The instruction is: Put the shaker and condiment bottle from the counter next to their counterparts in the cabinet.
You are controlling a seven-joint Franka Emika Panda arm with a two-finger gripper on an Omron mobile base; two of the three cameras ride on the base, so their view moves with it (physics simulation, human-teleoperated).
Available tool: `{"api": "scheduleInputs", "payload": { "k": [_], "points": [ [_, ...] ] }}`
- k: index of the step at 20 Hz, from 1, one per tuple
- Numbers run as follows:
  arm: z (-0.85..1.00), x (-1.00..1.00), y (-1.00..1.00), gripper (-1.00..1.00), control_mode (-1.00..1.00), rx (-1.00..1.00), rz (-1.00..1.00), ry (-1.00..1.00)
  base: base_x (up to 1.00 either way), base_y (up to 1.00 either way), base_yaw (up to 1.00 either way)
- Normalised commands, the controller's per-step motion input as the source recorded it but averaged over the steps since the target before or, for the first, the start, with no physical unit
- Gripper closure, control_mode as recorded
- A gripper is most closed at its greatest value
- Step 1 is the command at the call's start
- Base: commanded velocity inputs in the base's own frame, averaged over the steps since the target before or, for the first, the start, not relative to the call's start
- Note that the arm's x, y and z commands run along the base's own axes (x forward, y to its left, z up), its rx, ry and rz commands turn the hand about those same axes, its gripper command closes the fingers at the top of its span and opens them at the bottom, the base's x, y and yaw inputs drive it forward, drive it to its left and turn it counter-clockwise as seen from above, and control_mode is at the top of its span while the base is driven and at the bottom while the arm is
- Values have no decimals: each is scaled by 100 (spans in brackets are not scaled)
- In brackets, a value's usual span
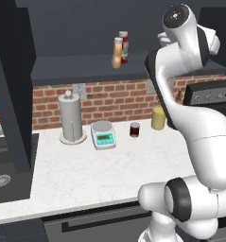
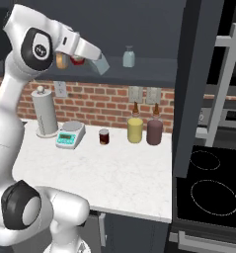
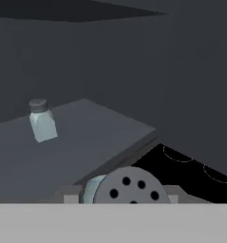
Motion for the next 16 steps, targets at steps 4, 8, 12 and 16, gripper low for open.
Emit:
{"api": "scheduleInputs", "payload": {
  "k": [4, 8, 12, 16],
  "points": [
    [-40, 0, 0, 100, -100, -7, 12, 10, 0, 0, 0],
    [-8, 1, -1, 100, -100, 0, 11, 7, 0, 0, 0],
    [0, 7, -2, 100, -100, 0, 10, 7, 0, 0, 0],
    [-1, 17, 0, 100, -100, 0, 6, 15, 0, 0, 0]
  ]
}}
